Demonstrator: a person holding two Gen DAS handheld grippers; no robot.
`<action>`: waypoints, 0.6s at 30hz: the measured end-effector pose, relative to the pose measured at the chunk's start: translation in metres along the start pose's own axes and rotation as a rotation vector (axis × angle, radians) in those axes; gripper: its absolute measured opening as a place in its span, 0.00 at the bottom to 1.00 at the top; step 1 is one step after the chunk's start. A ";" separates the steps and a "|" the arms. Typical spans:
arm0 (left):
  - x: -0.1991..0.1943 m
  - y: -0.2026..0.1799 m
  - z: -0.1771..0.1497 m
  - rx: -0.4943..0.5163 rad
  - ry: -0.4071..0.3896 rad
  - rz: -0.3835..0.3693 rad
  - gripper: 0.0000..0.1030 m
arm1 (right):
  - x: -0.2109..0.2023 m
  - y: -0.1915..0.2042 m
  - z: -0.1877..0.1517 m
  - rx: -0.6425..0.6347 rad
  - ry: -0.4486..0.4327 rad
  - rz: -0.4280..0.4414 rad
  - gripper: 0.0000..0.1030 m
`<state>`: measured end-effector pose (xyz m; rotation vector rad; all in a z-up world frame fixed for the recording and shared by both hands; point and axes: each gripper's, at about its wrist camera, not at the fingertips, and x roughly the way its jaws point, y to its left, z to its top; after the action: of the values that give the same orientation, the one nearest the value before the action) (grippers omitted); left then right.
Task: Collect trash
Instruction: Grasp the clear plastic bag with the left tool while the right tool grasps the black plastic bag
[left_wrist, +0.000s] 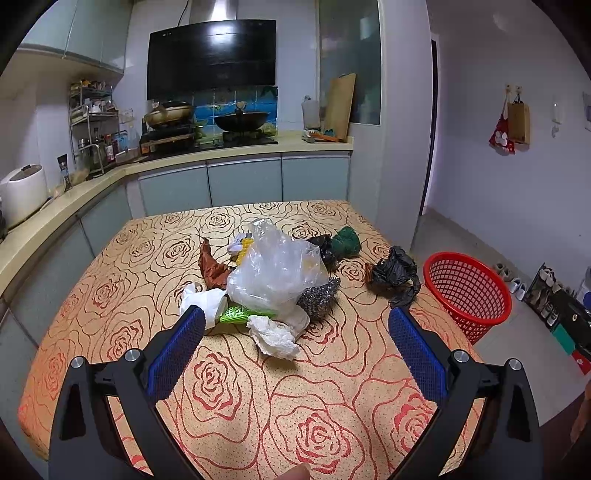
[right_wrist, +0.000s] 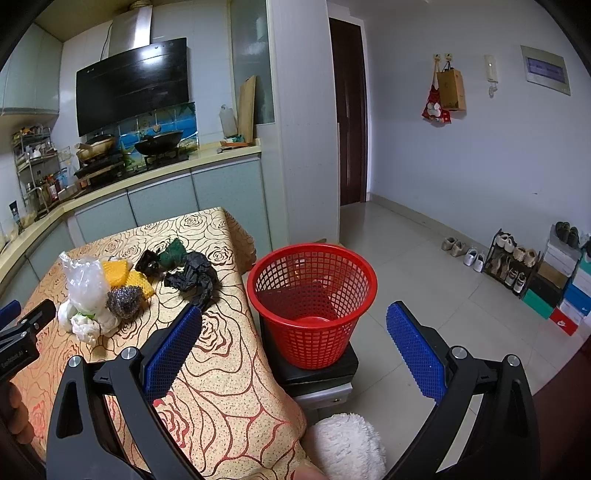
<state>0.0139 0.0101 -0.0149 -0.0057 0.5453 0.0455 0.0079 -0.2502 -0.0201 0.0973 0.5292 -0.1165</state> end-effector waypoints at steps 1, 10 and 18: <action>0.001 0.001 0.000 -0.002 0.002 0.001 0.93 | 0.000 0.000 0.000 0.000 0.001 0.001 0.95; 0.007 0.028 0.009 -0.027 0.008 0.050 0.93 | 0.009 0.013 0.010 -0.011 0.002 0.040 0.95; 0.016 0.104 0.005 -0.126 0.042 0.153 0.93 | 0.041 0.043 0.011 -0.049 0.088 0.126 0.95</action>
<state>0.0258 0.1143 -0.0180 -0.0874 0.5831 0.2297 0.0542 -0.2125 -0.0284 0.0877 0.6122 0.0241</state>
